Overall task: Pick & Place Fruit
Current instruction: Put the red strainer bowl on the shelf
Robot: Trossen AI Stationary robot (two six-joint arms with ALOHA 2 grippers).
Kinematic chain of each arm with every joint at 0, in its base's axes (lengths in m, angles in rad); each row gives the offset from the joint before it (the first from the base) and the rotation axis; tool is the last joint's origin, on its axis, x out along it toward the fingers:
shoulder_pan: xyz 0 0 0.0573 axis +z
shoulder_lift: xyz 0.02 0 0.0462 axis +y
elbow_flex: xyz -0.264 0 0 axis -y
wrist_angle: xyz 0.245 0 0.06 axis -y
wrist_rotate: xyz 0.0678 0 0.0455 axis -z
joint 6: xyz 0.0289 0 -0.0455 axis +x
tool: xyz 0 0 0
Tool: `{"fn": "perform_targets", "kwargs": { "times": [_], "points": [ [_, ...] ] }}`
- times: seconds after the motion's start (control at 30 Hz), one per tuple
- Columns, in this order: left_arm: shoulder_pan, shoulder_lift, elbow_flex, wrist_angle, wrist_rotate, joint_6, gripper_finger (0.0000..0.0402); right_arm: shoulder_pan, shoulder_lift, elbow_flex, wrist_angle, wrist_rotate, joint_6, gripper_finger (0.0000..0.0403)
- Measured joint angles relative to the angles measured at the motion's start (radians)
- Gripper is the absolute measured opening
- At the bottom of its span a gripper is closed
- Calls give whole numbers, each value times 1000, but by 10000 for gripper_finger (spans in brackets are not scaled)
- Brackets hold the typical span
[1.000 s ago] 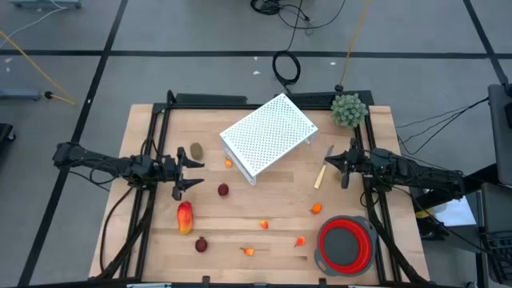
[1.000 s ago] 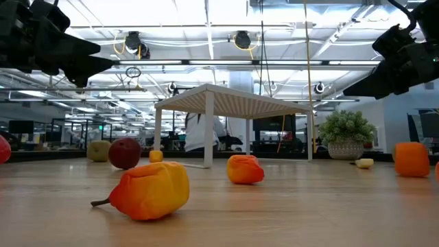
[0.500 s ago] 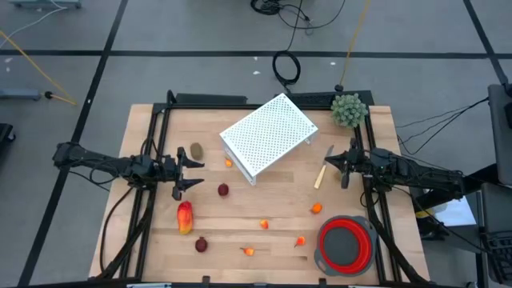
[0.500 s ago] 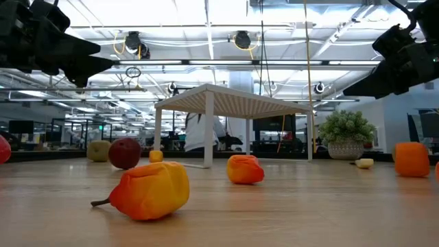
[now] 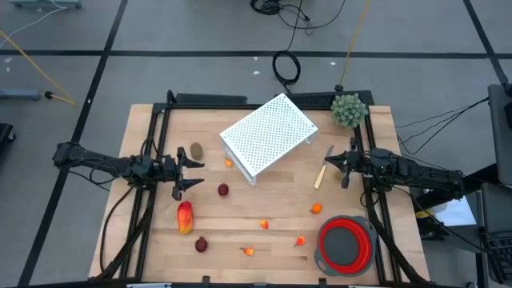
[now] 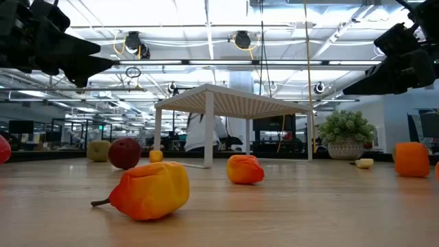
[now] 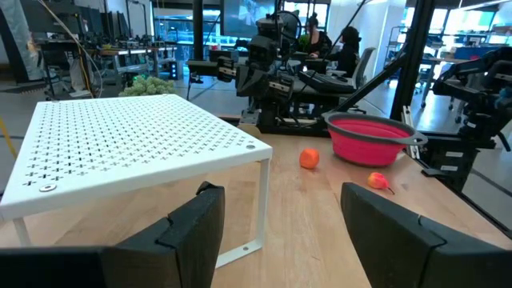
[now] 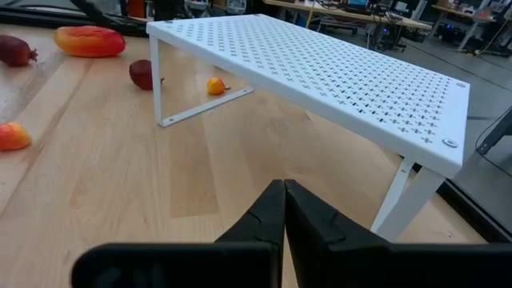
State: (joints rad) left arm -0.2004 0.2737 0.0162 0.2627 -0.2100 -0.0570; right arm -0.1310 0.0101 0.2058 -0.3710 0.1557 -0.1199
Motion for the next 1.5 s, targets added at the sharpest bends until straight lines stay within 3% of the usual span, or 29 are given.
{"fn": "perform_targets", "kwargs": {
  "times": [0.37,0.57,0.83,1.13,1.33,1.5],
  "points": [
    [0,0,0,0,0,0,251,0,0,0,2,-3,83,4],
    [0,0,0,0,0,0,251,0,0,0,49,-2,281,4],
    [0,0,0,1,0,0,251,0,1,0,260,-1,676,4],
    [0,0,0,2,-1,0,251,0,1,0,399,4,620,4],
    [0,0,0,3,-2,5,251,0,1,1,421,-6,737,4],
    [0,0,0,3,-8,34,251,0,17,1,422,-162,662,4]
  ]
}}
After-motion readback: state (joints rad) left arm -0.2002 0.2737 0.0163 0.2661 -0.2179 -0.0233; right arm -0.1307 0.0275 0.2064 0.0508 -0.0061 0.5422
